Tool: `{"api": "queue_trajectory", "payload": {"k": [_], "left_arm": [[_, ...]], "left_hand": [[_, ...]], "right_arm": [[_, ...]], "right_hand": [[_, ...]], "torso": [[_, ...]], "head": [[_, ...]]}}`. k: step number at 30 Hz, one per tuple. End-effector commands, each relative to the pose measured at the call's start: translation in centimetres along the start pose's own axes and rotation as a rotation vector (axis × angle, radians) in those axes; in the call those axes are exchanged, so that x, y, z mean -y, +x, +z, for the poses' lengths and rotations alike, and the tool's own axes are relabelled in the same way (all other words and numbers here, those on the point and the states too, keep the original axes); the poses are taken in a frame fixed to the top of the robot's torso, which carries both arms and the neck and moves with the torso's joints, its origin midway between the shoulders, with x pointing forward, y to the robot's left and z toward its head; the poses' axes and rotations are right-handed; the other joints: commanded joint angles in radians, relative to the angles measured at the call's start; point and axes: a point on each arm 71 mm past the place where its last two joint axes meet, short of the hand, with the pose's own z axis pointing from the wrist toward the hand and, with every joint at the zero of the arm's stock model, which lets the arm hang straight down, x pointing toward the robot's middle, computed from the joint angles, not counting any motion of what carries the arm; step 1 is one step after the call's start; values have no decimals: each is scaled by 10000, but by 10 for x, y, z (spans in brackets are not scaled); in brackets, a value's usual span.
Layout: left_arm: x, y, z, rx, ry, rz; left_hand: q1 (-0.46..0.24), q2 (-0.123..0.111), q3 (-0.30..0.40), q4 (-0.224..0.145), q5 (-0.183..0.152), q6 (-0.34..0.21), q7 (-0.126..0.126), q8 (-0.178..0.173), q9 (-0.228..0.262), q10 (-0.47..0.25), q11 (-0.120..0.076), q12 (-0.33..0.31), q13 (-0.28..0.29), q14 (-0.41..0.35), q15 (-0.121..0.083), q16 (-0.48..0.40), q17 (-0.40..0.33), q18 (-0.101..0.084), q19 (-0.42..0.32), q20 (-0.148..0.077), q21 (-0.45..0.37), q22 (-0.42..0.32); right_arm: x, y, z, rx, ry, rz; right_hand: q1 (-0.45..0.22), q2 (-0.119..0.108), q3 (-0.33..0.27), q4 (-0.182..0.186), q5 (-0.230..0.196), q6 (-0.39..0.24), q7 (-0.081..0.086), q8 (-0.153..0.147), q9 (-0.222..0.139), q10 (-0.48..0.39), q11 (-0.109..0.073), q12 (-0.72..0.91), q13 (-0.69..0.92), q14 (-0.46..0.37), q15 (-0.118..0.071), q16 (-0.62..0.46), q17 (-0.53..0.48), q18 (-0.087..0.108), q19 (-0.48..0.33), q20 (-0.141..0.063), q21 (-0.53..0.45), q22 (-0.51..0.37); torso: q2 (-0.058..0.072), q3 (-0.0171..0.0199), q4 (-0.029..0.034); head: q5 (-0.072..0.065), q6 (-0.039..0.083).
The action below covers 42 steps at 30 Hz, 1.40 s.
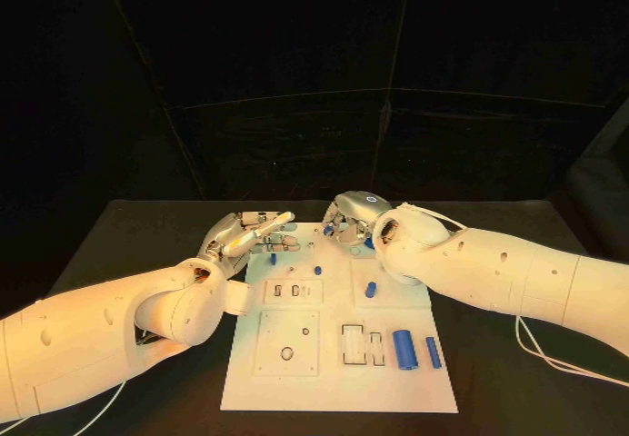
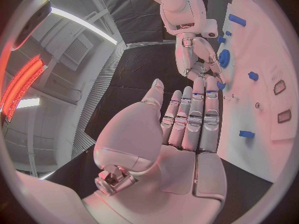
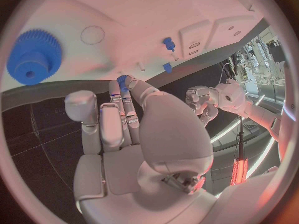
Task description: Assemble the parts on the task board
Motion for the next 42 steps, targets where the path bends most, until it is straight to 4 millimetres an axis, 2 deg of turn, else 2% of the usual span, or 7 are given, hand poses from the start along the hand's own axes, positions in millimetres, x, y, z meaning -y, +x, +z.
{"api": "queue_trajectory", "payload": {"k": [1,16,26,42], "left_arm": [[1,2,1,-171,79,-14],[0,2,3,-146,78,4],[0,3,4,-161,70,1],[0,3,5,-159,63,6]], "left_hand": [[45,-74,7,-51,48,39,44,-42,-8,-18,30,-62,-15,39,-16,-63,9,136,71,17,39,15],[50,-66,15,-58,47,37,47,-48,-8,-18,32,-66,-15,33,-14,-75,15,134,75,17,37,13],[51,-62,20,-64,46,24,55,-61,-10,-31,39,-76,-19,27,-10,-86,21,133,79,18,35,12],[49,-59,23,-68,46,10,64,-74,-12,-47,47,-88,-23,21,-6,-98,28,131,83,19,33,10]], "right_arm": [[-1,-2,5,357,-2,55],[-9,5,21,23,7,-6],[-8,9,26,-350,153,-194],[-12,13,30,-680,94,-274]], "right_hand": [[-63,-120,75,-4,22,-29,80,-41,11,-56,44,-10,2,374,-13,59,-18,-161,-50,-14,58,21],[-97,-147,119,15,27,-66,98,-75,0,-95,62,-41,7,374,0,75,-6,-163,-66,-5,93,53],[-120,-163,129,28,14,-78,105,-87,-4,-108,69,-52,9,370,7,68,-25,-164,-72,2,107,65],[-179,-227,156,56,-27,-137,124,-136,-19,-173,94,-98,13,362,28,69,-41,-165,-101,23,139,88]], "torso": [[13,1,13],[23,20,-9],[36,23,3],[36,25,-10]], "head": [[16,0],[123,-8],[119,-35],[155,-77]]}}
